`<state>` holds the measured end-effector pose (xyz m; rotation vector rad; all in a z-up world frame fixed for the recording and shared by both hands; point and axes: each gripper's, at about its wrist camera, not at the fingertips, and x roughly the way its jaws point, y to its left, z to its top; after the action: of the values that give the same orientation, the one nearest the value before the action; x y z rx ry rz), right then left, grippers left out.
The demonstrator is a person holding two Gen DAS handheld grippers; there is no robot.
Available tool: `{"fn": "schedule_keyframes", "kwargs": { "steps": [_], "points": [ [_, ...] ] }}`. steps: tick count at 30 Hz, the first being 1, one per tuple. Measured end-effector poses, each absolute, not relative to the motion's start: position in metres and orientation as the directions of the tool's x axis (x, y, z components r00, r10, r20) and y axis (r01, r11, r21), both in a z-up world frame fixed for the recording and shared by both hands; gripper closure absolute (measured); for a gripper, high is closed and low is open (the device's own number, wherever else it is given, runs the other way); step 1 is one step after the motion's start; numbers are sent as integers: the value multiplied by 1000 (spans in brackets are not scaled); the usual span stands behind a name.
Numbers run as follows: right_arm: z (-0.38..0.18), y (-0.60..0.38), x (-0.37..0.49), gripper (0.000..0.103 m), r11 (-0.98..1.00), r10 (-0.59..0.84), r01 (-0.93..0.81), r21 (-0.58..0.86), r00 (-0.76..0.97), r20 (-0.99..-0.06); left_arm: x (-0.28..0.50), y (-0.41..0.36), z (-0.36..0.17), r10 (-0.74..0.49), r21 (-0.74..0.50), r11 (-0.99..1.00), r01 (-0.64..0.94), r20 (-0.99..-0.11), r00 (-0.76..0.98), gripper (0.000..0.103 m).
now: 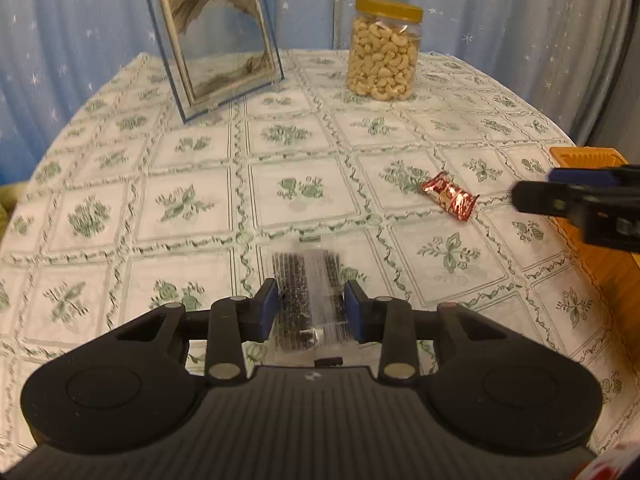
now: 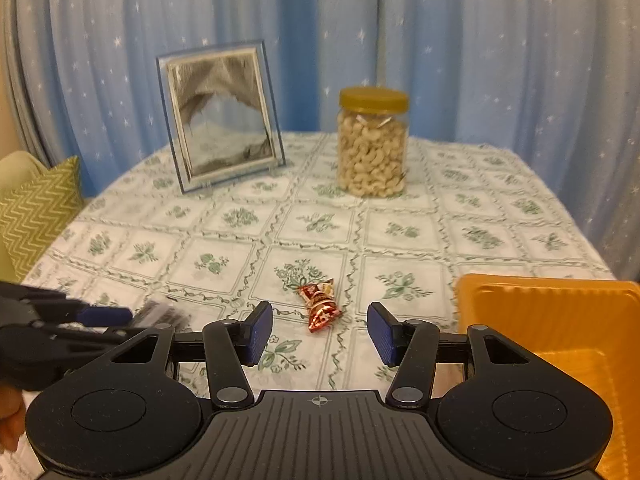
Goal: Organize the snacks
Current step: 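Grasp the clear dark-snack packet with the left tool while the right tool grasps the red-gold candy, then lift the red-gold candy with the right tool, regrasping it between its fingers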
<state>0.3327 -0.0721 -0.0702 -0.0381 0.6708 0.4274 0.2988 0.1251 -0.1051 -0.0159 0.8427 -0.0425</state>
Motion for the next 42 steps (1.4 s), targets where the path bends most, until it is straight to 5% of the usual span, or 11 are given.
{"fn": "schedule_keyframes", "kwargs": {
  "steps": [4, 6, 8, 16, 24, 30, 42],
  "points": [
    [-85, -59, 355, 50, 917, 354, -389, 91, 684, -638, 299, 133, -106, -59, -61, 998, 21, -740, 670, 68],
    [-92, -54, 365, 52, 919, 343, -385, 82, 680, -648, 301, 137, -107, -44, -54, 999, 5, -749, 661, 55],
    [-99, -51, 372, 54, 919, 336, -387, 72, 679, -652, 302, 141, -107, -42, -56, 998, 0, -749, 662, 53],
    [-120, -43, 398, 60, 920, 314, -389, 42, 671, -672, 306, 145, -105, -51, -76, 997, -8, -738, 673, 54],
    [-124, -40, 393, 77, 915, 304, -403, 8, 677, -670, 311, 142, -107, -87, -96, 995, 24, -724, 684, 54],
    [-119, -44, 379, 79, 921, 312, -387, 42, 670, -673, 312, 129, -114, -43, 3, 998, 68, -744, 667, 66],
    [-101, -64, 337, 79, 936, 325, -331, 121, 678, -659, 295, 122, -112, -48, -10, 998, 63, -764, 644, 69]
  ]
}}
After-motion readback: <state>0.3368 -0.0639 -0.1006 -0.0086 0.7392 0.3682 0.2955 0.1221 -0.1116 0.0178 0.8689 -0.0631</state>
